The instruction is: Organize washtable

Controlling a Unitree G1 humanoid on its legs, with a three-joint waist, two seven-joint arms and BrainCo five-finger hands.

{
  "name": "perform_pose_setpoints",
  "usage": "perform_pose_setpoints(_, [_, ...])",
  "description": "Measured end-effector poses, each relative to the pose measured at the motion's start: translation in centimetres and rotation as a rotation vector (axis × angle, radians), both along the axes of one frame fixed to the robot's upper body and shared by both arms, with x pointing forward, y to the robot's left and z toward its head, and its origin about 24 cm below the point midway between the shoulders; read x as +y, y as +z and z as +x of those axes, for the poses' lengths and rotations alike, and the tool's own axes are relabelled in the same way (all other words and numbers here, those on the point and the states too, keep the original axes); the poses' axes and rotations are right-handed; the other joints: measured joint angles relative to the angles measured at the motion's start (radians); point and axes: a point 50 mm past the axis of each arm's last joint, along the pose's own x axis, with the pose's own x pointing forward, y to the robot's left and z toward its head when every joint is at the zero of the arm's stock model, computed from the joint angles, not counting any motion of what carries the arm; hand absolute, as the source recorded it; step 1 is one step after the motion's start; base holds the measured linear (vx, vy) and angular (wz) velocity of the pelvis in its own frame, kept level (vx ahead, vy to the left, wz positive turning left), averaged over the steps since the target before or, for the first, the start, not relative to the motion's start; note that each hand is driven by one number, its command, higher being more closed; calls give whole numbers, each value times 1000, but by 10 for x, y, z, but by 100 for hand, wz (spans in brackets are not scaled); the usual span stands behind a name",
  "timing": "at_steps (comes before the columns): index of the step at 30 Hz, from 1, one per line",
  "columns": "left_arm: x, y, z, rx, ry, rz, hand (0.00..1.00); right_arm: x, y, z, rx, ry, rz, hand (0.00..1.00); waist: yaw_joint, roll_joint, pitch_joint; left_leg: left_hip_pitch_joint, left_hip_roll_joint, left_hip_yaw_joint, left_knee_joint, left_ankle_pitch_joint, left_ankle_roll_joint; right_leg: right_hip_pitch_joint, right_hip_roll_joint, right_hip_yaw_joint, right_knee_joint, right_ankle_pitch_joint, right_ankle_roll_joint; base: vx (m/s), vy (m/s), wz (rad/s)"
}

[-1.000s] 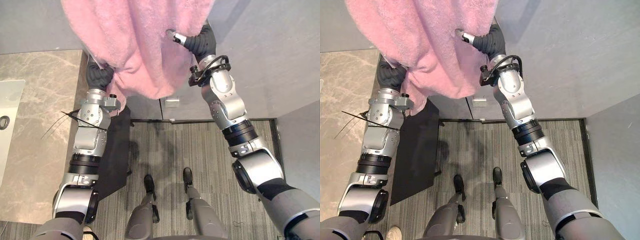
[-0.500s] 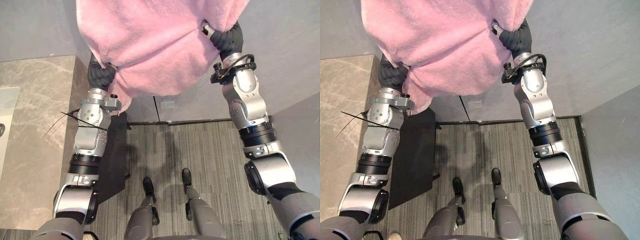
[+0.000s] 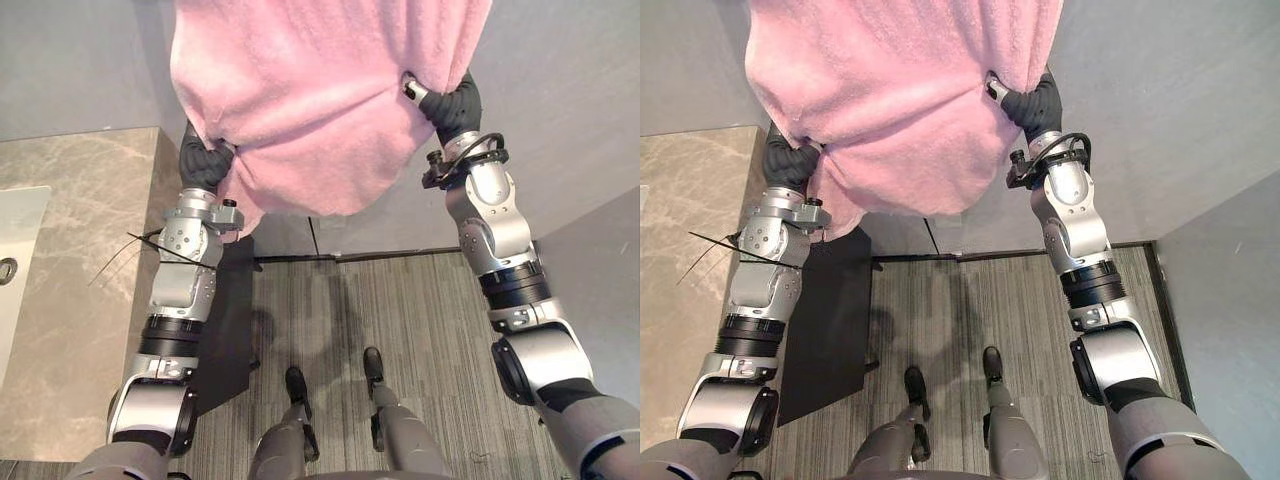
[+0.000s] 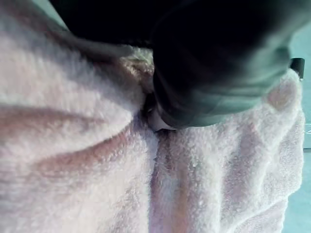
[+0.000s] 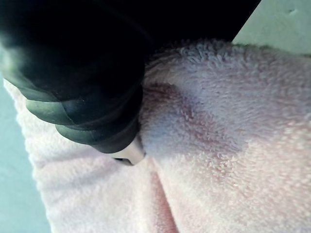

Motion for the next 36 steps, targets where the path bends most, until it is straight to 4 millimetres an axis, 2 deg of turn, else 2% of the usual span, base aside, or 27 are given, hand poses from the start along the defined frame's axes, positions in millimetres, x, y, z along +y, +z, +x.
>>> perform_pose_setpoints(3, [7, -3, -2, 6, 24, -14, 0, -7, -1, 0, 8, -7, 8, 0, -1, -1, -2, 0, 0, -4, 0, 0, 0, 2, 0, -3, 0, 0, 0, -2, 15, 3])
perform_pose_setpoints(12, [9, -8, -3, 22, 34, -17, 0, -23, -11, 0, 41, -41, 0, 0, -4, -9, -24, 12, 1, -21, -1, 1, 0, 21, -1, -21, -1, 0, 0, 0, 22, 5])
perform_pose_setpoints(16, [10, -11, -5, 27, 35, -15, 0, -37, -13, -1, 60, -54, 12, 0, -3, -15, -34, 13, 2, -23, -1, 1, 0, 23, -1, -23, -1, -1, 0, 0, 0, 0])
perform_pose_setpoints(20, [10, -6, -14, -8, 25, 6, 0, -55, -21, -10, 68, -81, -19, 0, -4, -17, -50, 13, 2, -24, -2, 1, 0, 24, -1, -25, -3, -3, 1, -1, 8, 0])
perform_pose_setpoints(26, [21, 0, -23, -42, 53, 17, 0, -76, -28, -21, 79, -110, -55, 0, -8, -18, -65, 31, 2, -26, -6, 0, -1, 42, -1, -27, -5, -17, 8, 0, 0, 0])
perform_pose_setpoints(28, [27, 3, -31, -62, 66, 56, 0, -93, -32, -25, 99, -149, -46, 0, -6, -18, -76, 31, 2, -30, -6, 0, -1, 44, -1, -32, -5, -20, 8, 10, 46, 13])
perform_pose_setpoints(29, [40, 13, -40, -109, 109, 72, 0, -116, -27, -33, 85, -211, -30, 0, -9, -22, -85, 31, 3, -46, -6, 0, -1, 53, -2, -50, -5, -23, 6, 3, 59, 22])
perform_pose_setpoints(30, [42, 18, -42, -126, 111, 90, 0, -118, -19, -38, 51, -216, -36, 0, -7, -24, -86, 32, 3, -49, -6, 0, -1, 54, -2, -53, -5, -24, 6, 3, 54, 20])
perform_pose_setpoints(34, [45, 20, -47, -146, 111, 109, 0, -118, -9, -45, 4, -210, -46, 0, -5, -23, -110, 32, 0, -50, -3, 1, -1, 55, -3, -55, -4, -24, 6, 14, 34, 3])
perform_pose_setpoints(35, [41, 19, -48, -131, 31, 151, 0, -104, 3, -53, -83, -120, -73, 0, -5, -22, -125, 46, -8, -56, -4, 1, -1, 73, -6, -61, -4, -26, 5, 20, 78, 9])
perform_pose_setpoints(36, [37, 18, -47, -124, -10, 154, 0, -99, 3, -54, -95, -77, -80, 0, -7, -21, -131, 46, -10, -57, -6, 0, -1, 74, -8, -64, -5, -30, 6, 11, 77, 11])
